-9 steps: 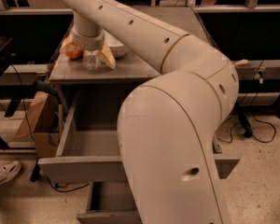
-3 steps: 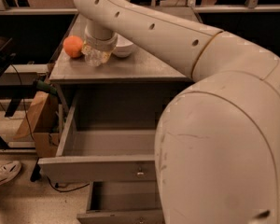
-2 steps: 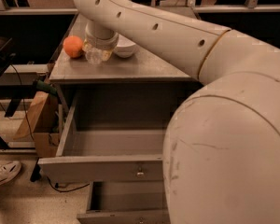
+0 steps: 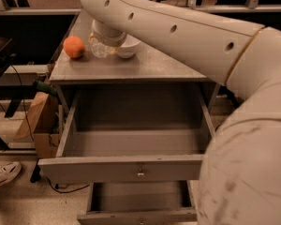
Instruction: Place water bottle into top drawer
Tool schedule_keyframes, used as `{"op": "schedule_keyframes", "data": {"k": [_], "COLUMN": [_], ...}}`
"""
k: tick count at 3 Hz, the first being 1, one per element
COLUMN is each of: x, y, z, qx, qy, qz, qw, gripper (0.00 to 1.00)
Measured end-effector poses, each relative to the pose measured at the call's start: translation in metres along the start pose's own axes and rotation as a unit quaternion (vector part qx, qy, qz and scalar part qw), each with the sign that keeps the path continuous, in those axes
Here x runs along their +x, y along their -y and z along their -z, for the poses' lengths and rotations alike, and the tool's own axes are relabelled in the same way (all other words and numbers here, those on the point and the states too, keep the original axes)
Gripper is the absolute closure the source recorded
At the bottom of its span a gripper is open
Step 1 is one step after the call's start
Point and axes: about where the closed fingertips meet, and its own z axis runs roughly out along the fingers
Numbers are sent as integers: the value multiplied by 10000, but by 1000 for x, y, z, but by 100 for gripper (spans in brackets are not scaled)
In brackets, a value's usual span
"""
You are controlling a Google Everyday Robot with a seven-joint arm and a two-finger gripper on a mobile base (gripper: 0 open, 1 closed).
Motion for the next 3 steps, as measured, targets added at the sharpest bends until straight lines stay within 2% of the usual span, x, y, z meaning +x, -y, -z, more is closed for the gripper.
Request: {"op": "schedule_keyframes", "data": {"k": [1, 2, 3], "x": [-8, -5, 7], "y": [17, 38, 66], "z": [29, 51, 50], "qx": [-109, -278, -777], "qy": [343, 455, 236], "qz": [-105, -59, -27], "qw": [9993, 9986, 9967], "gripper": [100, 100, 100]}}
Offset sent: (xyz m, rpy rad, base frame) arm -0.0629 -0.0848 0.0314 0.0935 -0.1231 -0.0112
